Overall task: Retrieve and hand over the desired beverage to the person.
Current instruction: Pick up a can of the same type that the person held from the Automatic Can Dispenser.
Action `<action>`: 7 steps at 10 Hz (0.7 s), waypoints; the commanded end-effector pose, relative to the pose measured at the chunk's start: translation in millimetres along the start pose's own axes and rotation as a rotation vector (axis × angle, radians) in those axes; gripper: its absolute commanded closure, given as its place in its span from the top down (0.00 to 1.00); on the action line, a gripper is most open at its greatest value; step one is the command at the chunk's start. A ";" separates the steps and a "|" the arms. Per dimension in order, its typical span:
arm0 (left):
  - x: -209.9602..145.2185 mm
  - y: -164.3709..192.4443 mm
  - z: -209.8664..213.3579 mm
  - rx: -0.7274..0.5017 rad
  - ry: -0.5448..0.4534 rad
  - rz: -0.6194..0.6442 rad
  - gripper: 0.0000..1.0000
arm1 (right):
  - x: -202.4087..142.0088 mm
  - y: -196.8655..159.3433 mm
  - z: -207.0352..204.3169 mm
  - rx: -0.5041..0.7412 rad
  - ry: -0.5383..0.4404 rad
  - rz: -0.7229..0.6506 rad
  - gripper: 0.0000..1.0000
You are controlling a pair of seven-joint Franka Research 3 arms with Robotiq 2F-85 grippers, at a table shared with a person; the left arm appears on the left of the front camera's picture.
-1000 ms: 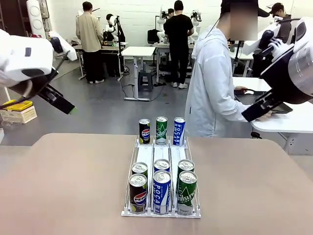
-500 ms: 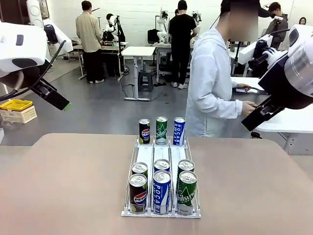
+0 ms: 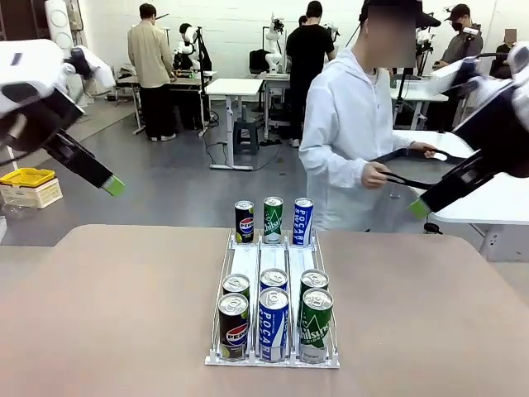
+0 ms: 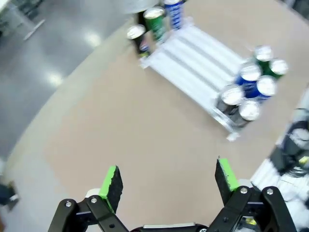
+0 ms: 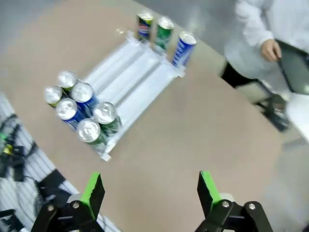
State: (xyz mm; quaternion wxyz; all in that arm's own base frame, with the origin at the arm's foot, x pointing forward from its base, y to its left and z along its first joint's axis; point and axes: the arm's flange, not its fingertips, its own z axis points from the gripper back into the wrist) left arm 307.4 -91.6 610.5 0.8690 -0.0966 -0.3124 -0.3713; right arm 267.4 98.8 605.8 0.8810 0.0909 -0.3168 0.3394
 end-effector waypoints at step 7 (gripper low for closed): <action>-80.9 157.9 114.0 -0.475 -0.200 0.368 1.00 | -108.7 -125.6 92.1 0.189 -0.306 -0.399 1.00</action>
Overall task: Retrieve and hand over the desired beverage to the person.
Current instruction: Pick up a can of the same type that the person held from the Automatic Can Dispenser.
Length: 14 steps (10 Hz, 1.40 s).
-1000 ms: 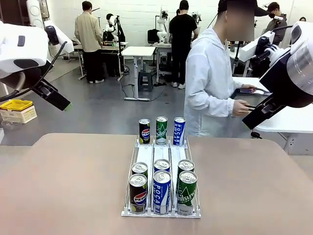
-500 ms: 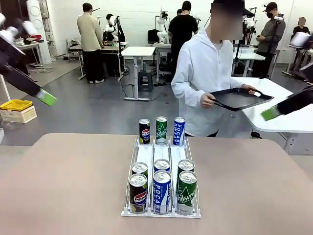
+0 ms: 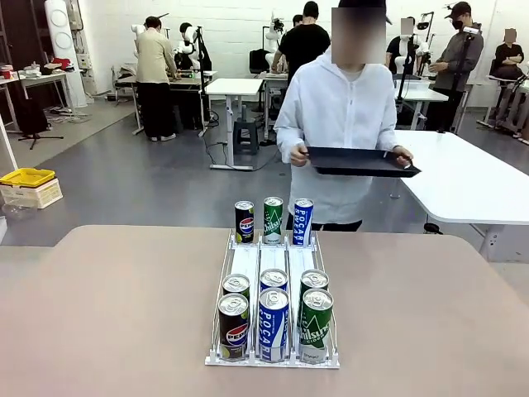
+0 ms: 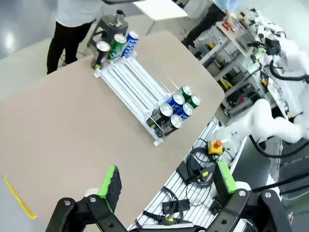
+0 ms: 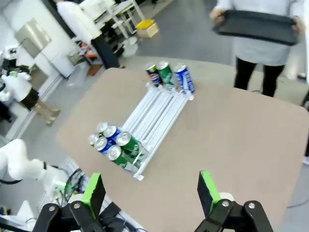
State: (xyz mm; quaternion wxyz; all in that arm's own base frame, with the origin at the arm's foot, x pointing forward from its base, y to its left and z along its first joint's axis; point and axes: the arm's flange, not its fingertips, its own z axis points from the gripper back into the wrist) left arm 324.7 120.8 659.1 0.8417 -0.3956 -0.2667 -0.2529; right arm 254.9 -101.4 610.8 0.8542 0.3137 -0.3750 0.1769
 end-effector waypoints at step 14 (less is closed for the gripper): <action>-1.7 -5.6 9.9 0.045 -0.028 0.004 1.00 | 2.3 34.5 20.5 -0.128 -0.026 0.059 1.00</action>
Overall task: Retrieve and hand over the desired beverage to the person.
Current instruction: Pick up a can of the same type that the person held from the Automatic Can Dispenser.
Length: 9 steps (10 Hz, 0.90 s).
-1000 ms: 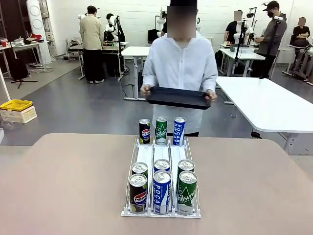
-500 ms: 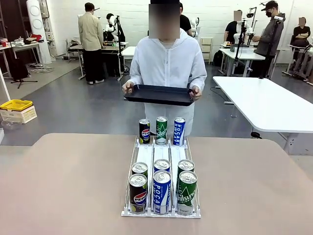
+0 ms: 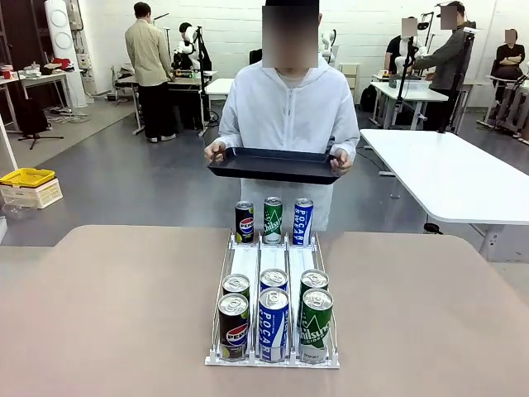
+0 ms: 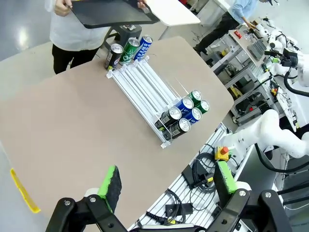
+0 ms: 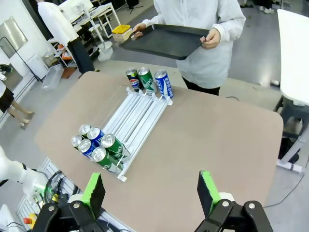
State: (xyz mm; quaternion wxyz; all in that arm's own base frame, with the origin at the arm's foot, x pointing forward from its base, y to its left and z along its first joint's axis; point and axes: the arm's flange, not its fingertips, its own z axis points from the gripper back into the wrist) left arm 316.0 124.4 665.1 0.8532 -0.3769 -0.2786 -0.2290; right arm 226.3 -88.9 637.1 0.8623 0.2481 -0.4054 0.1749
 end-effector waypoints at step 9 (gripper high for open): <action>1.5 1.2 1.4 -0.014 -0.005 -0.023 1.00 | 0.4 -0.8 -0.2 0.001 -0.002 -0.003 1.00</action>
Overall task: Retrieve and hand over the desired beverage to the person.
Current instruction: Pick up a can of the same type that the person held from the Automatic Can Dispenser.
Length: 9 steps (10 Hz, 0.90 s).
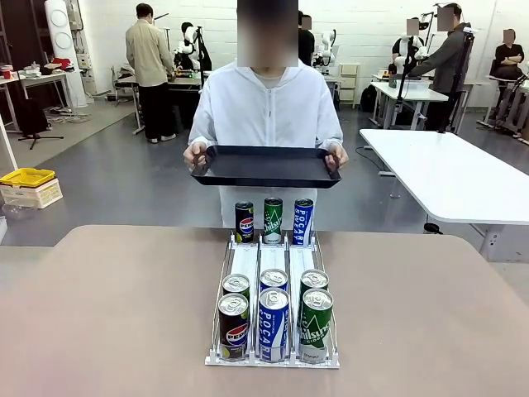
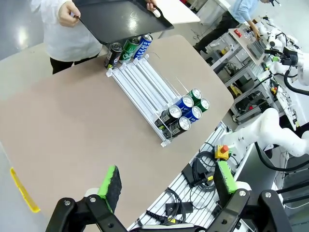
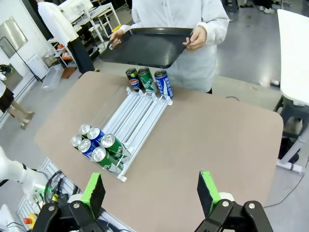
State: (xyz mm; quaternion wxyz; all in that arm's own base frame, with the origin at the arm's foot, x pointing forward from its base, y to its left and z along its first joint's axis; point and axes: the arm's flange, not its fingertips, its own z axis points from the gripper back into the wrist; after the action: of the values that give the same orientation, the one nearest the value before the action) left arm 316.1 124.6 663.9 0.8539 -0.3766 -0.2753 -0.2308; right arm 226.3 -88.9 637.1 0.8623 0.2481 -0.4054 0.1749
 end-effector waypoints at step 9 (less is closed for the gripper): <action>2.3 0.3 2.0 -0.013 -0.013 -0.022 1.00 | 0.4 -0.8 -0.2 0.001 -0.002 -0.003 1.00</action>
State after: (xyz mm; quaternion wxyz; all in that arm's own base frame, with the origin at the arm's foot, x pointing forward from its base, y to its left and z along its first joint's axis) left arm 316.1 124.6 664.1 0.8539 -0.3764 -0.2755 -0.2308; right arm 226.3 -88.9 637.1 0.8623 0.2481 -0.4054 0.1749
